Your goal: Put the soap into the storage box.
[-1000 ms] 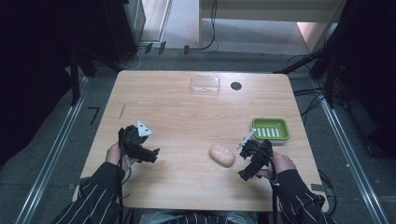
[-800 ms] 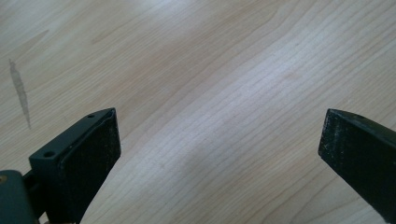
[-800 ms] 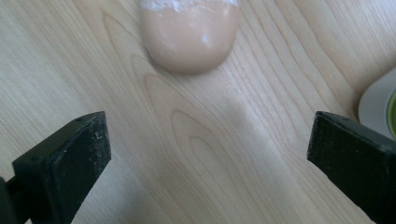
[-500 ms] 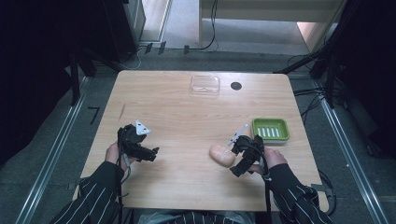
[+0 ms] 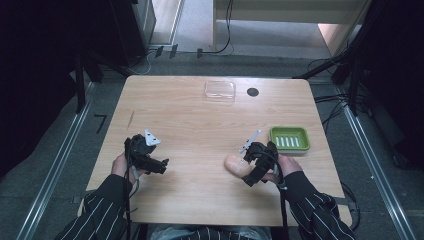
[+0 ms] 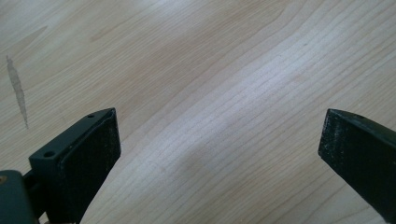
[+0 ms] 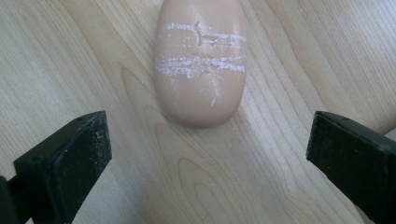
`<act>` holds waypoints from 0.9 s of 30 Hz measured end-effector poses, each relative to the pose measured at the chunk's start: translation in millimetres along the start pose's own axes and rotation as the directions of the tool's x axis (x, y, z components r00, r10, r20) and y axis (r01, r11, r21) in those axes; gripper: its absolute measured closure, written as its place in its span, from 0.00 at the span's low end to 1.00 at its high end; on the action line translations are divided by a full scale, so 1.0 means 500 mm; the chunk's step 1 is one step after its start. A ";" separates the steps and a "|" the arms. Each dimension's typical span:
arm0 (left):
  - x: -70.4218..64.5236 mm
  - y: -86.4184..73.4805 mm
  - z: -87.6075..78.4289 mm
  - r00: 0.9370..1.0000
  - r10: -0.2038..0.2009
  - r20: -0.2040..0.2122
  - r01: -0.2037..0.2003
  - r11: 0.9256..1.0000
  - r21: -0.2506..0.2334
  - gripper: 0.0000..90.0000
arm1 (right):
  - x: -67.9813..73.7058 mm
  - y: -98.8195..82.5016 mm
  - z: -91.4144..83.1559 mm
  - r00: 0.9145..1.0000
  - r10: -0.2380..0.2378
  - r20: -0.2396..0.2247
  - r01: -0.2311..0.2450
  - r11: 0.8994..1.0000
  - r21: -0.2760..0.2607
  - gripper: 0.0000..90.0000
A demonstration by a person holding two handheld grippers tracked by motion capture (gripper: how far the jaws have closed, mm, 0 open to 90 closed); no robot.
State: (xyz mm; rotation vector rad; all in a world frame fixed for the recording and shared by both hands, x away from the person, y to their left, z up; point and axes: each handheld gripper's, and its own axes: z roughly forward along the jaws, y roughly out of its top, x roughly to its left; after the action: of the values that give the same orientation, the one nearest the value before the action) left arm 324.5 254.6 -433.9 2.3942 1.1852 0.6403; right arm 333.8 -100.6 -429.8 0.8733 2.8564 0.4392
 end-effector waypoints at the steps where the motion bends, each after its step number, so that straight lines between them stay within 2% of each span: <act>1: 0.001 -0.001 0.001 1.000 -0.005 0.001 0.005 1.000 0.002 0.00 | -0.005 0.001 0.002 1.000 0.014 0.006 -0.014 1.000 -0.002 0.00; 3: 0.004 -0.001 0.001 1.000 -0.009 0.000 0.009 1.000 -0.002 0.00 | -0.012 0.003 0.004 1.000 0.024 0.002 -0.024 1.000 -0.016 0.00; 7: 0.002 0.003 0.001 1.000 0.002 0.006 -0.002 1.000 -0.003 0.00 | -0.017 0.010 0.008 0.999 0.039 0.007 -0.039 0.999 -0.009 0.00; 11: -0.001 0.005 0.000 1.000 0.009 0.011 -0.009 1.000 -0.015 0.00 | -0.014 0.022 0.020 0.998 0.067 0.007 -0.067 0.998 0.020 0.00; 18: -0.006 0.009 0.000 1.000 0.021 0.012 -0.021 1.000 -0.016 0.00 | -0.014 0.044 0.032 0.996 0.085 0.002 -0.085 0.996 0.042 0.00; 24: -0.004 0.006 -0.002 1.000 0.015 0.010 -0.015 1.000 -0.017 0.00 | -0.009 0.056 0.039 0.997 0.074 -0.011 -0.073 0.996 0.056 0.00; 25: -0.004 0.006 -0.002 1.000 0.015 0.009 -0.015 1.000 -0.016 0.00 | -0.008 0.060 0.045 0.998 0.057 -0.017 -0.056 0.997 0.061 0.01; 27: -0.004 0.007 -0.001 1.000 0.016 0.011 -0.016 1.000 -0.014 0.00 | -0.006 0.063 0.048 0.998 0.058 -0.009 -0.057 0.996 0.063 0.01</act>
State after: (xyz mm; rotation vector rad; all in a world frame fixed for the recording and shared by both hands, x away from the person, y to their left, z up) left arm 325.2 251.0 -432.1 2.3949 1.1551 0.6377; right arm 357.6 -71.7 -442.6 0.9687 2.8756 0.3629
